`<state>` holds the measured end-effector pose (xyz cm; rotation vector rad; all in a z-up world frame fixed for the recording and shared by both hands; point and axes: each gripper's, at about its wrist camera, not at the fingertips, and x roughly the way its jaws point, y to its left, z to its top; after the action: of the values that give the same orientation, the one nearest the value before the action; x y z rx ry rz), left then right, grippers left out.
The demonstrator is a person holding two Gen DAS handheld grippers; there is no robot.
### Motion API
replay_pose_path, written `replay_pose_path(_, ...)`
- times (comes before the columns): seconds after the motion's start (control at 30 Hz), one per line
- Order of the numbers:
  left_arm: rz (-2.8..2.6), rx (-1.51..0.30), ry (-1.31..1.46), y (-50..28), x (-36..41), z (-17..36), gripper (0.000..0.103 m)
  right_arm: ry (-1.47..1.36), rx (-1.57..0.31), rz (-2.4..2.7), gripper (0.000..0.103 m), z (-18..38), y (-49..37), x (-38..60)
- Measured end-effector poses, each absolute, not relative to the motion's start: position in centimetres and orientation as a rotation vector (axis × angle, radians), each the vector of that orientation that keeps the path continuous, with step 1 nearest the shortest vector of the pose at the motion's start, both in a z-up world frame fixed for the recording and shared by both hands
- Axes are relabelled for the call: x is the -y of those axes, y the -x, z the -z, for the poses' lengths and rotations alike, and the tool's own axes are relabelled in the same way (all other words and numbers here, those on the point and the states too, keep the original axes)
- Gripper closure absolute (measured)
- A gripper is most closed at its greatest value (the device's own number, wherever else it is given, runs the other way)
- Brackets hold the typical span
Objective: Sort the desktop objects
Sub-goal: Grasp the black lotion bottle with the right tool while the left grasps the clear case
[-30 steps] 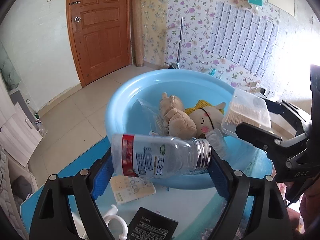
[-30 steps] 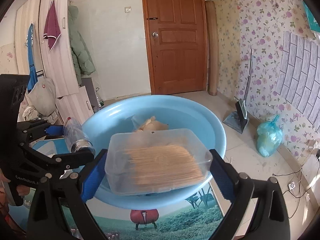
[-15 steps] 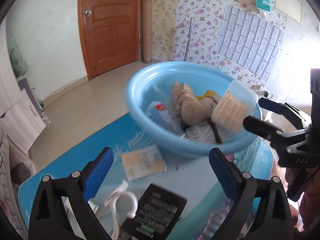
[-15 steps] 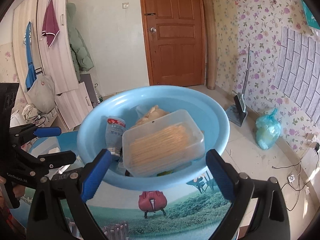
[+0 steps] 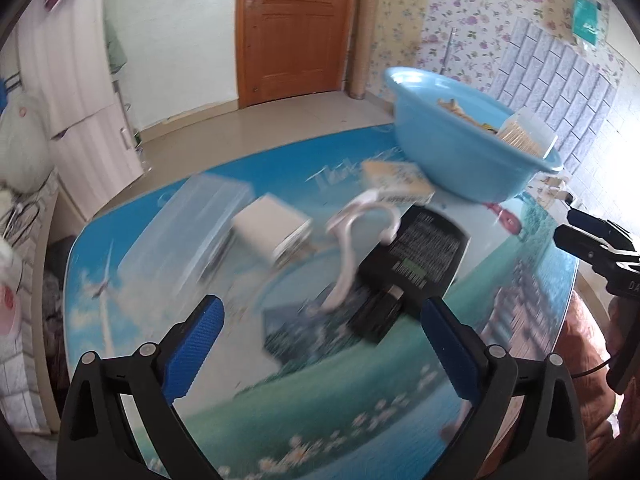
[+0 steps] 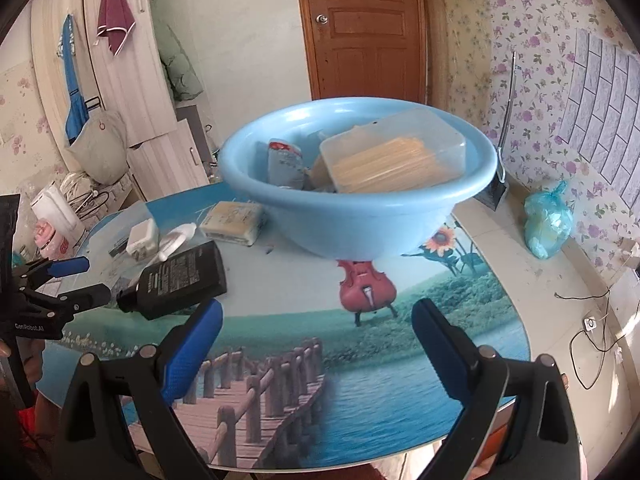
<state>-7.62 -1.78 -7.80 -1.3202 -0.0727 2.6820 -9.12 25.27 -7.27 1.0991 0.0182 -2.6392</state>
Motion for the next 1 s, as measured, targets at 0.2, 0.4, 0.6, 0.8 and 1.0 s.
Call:
replay_pose_path(0.2,-2.731,0.159,1.388,4.9,5.8,8.8,0.004,-1.098,-0.093,2.600,0.006,7.3,7.7,-22.9)
replay_pose_path(0.4,-2.801,0.173,1.394,3.9,8.5,8.5,0.003,-1.105,-0.121,2.569,0.006,7.4,7.2,-21.1)
replay_pose_path(0.6,-2.836,0.107,1.407,5.6,10.6,8.5,0.002,-1.113,-0.141,2.540,0.005,7.7,7.5,-19.5)
replay_pose_path(0.8,-2.793,0.028,1.443,8.6,11.2,9.2,0.002,-1.162,-0.194,2.475,0.005,8.9,8.5,-17.2)
replay_pose_path(1.0,-2.732,0.006,1.466,11.5,11.1,10.2,0.002,-1.181,-0.233,2.424,0.005,9.7,10.0,-15.3)
